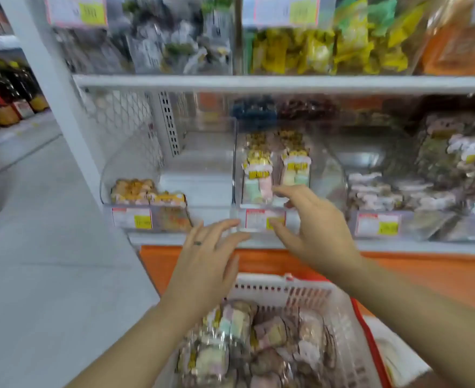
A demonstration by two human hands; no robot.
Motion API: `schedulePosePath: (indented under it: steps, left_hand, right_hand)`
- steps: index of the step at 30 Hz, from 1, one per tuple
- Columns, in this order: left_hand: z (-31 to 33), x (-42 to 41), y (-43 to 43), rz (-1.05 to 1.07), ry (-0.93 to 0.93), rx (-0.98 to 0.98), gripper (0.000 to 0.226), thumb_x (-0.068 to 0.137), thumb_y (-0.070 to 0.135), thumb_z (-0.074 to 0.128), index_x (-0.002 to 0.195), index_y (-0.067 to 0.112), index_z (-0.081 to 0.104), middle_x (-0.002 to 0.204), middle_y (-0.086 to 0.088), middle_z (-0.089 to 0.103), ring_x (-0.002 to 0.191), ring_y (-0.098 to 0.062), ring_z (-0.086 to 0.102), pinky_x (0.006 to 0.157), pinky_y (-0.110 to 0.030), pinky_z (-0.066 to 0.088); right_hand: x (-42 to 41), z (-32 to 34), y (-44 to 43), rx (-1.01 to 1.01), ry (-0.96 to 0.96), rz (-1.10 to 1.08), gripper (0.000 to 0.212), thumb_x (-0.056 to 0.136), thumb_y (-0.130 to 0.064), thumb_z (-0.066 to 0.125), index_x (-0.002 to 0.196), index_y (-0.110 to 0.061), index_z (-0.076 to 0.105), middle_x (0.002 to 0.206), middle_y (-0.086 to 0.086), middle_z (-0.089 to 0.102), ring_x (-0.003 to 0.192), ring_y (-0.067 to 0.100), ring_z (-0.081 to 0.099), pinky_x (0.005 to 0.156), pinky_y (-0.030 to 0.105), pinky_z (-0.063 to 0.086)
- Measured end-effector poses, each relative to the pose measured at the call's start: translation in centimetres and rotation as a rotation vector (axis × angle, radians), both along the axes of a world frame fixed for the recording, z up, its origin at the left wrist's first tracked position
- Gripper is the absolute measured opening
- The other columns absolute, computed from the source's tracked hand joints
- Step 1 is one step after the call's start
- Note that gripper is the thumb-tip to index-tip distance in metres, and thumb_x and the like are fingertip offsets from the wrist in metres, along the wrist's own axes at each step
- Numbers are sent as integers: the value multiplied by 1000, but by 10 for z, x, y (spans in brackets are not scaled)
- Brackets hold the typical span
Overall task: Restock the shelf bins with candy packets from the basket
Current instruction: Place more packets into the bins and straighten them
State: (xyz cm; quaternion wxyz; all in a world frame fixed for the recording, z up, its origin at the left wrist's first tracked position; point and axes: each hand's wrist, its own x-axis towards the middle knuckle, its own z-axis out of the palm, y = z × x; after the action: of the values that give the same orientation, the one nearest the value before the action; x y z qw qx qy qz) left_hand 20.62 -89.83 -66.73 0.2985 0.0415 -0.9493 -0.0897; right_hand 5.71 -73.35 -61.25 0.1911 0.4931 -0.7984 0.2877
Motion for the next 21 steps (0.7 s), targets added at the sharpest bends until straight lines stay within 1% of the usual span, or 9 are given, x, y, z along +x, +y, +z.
schedulePosePath:
  steps: [2, 4, 8, 9, 11, 14, 16, 18, 21]
  left_hand:
    - [-24, 16, 10, 31, -76, 64, 33, 89, 21, 58, 121, 27, 62, 127, 7, 58, 114, -16, 56, 110, -48, 36]
    - [-54, 34, 22, 68, -188, 135, 32, 88, 22, 55, 117, 26, 68, 120, 9, 62, 107, -18, 61, 105, -46, 41]
    - [-116, 63, 38, 126, -572, 233, 33, 93, 27, 52, 123, 31, 64, 124, 12, 61, 114, -16, 59, 104, -39, 41]
    - [-131, 67, 41, 134, -669, 241, 37, 92, 29, 50, 127, 34, 61, 127, 12, 59, 117, -16, 58, 104, -38, 41]
    - [-157, 76, 44, 152, -889, 244, 44, 92, 33, 47, 135, 36, 55, 139, 10, 54, 124, -19, 55, 105, -37, 42]
    - [-184, 85, 50, 143, -1204, 263, 51, 93, 34, 51, 144, 32, 44, 151, 2, 40, 135, -24, 44, 108, -41, 40]
    - [-193, 86, 51, 124, -1285, 291, 57, 94, 33, 53, 149, 33, 37, 156, 0, 32, 137, -28, 40, 110, -44, 40]
    - [-197, 83, 51, 117, -1308, 321, 58, 96, 31, 52, 151, 31, 34, 159, -2, 27, 140, -29, 37, 111, -45, 40]
    - [-202, 74, 51, 93, -1327, 370, 59, 97, 29, 51, 153, 28, 32, 161, -2, 23, 142, -28, 36, 113, -46, 38]
  right_hand:
    - [29, -33, 20, 12, -62, 30, 42, 85, -31, 69, 125, -24, 60, 113, -8, 67, 96, 14, 65, 77, 30, 51]
    - [46, -72, 38, 102, -147, 39, 39, 83, -30, 69, 122, -26, 62, 105, -12, 69, 92, 14, 65, 75, 32, 51]
    - [42, -141, 62, 478, -392, 45, 36, 93, -33, 59, 128, -31, 57, 99, -15, 64, 88, 14, 64, 71, 30, 51]
    - [37, -156, 66, 608, -442, 44, 35, 94, -35, 56, 129, -32, 55, 102, -15, 62, 90, 14, 62, 73, 30, 51]
    - [28, -181, 78, 884, -501, 50, 36, 94, -39, 55, 129, -31, 53, 118, -7, 61, 102, 17, 58, 81, 31, 49]
    - [16, -212, 100, 1155, -616, -1, 54, 95, -34, 58, 145, -25, 43, 142, 3, 50, 125, 22, 52, 99, 33, 45]
    - [7, -227, 111, 1201, -662, -73, 66, 92, -22, 62, 152, -25, 33, 147, 8, 42, 124, 27, 54, 101, 36, 47]
    - [2, -239, 115, 1200, -630, -106, 78, 89, -9, 63, 155, -29, 26, 153, 10, 33, 121, 31, 57, 98, 40, 50]
    - [-5, -249, 107, 1197, -444, -64, 93, 84, 7, 58, 157, -30, 14, 166, 7, 4, 129, 36, 51, 91, 41, 53]
